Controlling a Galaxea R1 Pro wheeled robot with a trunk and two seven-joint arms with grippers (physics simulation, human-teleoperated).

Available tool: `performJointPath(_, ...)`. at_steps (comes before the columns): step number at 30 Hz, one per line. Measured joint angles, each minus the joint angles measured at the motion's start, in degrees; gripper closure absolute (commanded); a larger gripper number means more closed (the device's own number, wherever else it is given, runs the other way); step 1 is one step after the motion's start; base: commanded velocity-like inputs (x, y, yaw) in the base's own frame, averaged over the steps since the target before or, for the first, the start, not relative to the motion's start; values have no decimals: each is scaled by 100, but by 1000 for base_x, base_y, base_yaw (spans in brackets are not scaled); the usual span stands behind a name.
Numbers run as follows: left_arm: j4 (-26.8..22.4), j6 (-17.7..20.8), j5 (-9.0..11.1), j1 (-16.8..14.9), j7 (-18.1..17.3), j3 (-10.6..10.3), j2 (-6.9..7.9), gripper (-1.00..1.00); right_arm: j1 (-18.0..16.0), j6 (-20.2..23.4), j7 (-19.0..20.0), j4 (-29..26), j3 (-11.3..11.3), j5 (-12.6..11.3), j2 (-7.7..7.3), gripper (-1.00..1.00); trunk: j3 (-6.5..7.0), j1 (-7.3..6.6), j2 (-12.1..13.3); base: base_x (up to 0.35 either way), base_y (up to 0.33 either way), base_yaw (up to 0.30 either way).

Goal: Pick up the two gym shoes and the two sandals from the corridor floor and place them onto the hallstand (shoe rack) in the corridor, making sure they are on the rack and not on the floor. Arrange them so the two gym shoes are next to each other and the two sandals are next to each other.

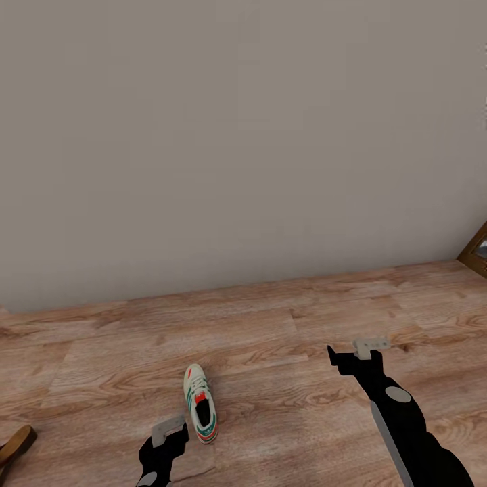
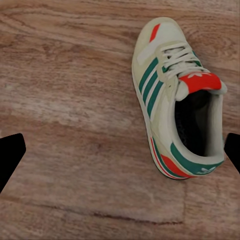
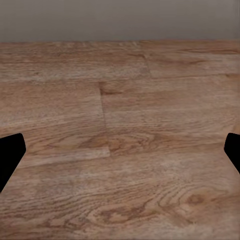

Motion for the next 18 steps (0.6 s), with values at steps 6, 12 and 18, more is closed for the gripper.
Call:
performJointPath(6,-1,1,-1,0,0,-6,-2,-100,0,1,0,1,-1,5,0,-100,1,0,0,0,0,-22)
performJointPath(12,-6,1,-2,0,0,-8,0,-100,0,0,0,1,-2,8,-6,-100,1,0,0,0,0,-3)
performJointPath(18,-9,-1,-2,0,0,-8,0,-100,0,-3,0,1,-16,8,-9,-100,1,0,0,0,0,-7)
